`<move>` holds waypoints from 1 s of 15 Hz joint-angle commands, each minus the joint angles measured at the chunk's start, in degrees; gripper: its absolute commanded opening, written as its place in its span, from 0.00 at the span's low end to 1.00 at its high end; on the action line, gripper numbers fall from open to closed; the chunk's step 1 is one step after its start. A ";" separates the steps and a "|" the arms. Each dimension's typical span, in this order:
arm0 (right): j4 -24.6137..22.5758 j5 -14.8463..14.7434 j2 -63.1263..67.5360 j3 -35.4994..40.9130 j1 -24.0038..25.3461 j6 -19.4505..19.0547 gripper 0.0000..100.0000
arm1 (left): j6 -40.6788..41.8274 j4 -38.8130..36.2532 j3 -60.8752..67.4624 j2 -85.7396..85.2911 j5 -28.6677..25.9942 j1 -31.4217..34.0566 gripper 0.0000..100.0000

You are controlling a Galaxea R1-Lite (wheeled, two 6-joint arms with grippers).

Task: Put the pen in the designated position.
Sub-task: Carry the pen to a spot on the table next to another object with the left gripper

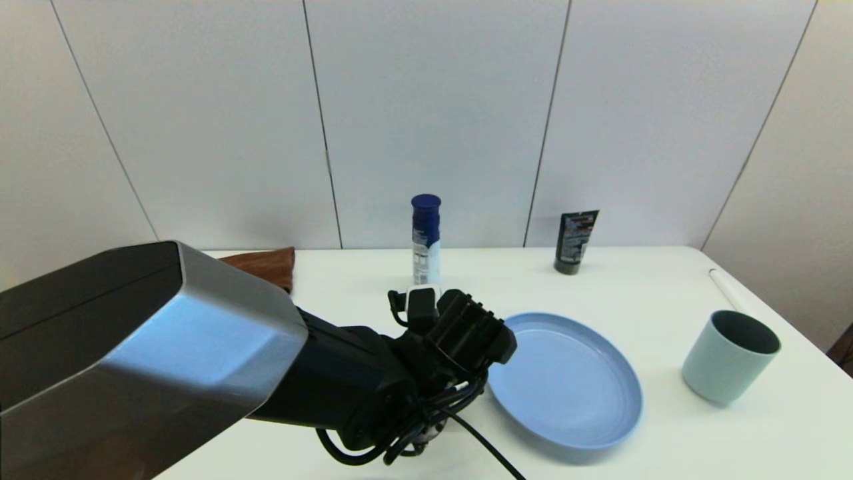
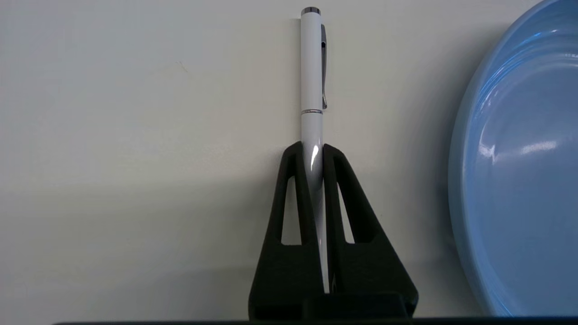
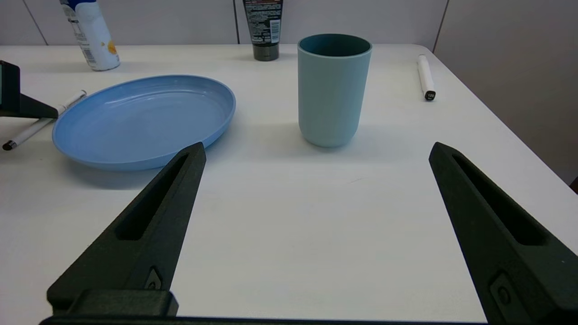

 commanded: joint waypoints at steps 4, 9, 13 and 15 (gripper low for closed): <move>-0.02 0.04 0.00 0.01 0.01 -0.07 1.00 | -0.44 -0.22 0.50 -1.69 0.64 0.55 0.00; -0.02 0.04 0.00 0.01 0.01 -0.07 1.00 | -0.44 -0.31 1.12 -1.51 0.29 0.47 0.00; -0.02 0.04 0.00 0.01 0.01 0.11 1.00 | -0.53 -0.48 1.12 -1.25 0.29 0.20 0.00; -0.02 0.04 0.00 0.01 0.01 -0.07 1.00 | -0.53 -0.48 1.12 -1.07 0.20 -0.24 0.00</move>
